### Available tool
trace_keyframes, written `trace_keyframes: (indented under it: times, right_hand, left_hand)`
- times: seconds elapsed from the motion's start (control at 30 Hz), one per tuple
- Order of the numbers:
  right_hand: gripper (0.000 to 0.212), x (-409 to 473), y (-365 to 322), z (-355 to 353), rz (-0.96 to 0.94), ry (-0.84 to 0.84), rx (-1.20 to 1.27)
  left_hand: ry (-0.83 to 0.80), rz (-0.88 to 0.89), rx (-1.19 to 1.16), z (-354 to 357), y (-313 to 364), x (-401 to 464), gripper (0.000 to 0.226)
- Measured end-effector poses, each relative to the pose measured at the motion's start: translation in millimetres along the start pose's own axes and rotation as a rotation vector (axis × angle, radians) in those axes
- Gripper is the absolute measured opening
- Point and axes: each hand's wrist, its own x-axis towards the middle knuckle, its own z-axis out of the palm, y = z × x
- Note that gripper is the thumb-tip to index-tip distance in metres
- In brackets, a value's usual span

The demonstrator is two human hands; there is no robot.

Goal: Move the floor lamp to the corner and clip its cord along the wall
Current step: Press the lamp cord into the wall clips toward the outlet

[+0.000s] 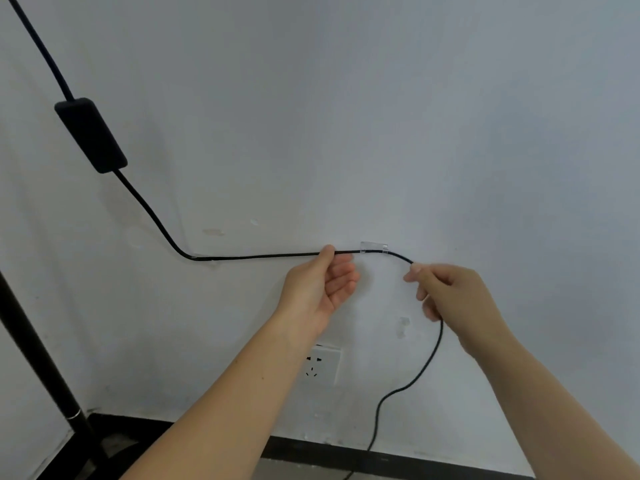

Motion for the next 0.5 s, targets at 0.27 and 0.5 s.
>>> trace_keyframes:
  times: [0.27,0.5]
  right_hand:
    - [0.035,-38,50,55,0.149,-0.198,0.201]
    - [0.040,-68,107,58,0.224,-0.403,0.131]
  left_hand:
    - [-0.031,0.088,0.035,1,-5,1,0.029]
    - [-0.138,0.180,0.667,-7,-62,-5,0.017]
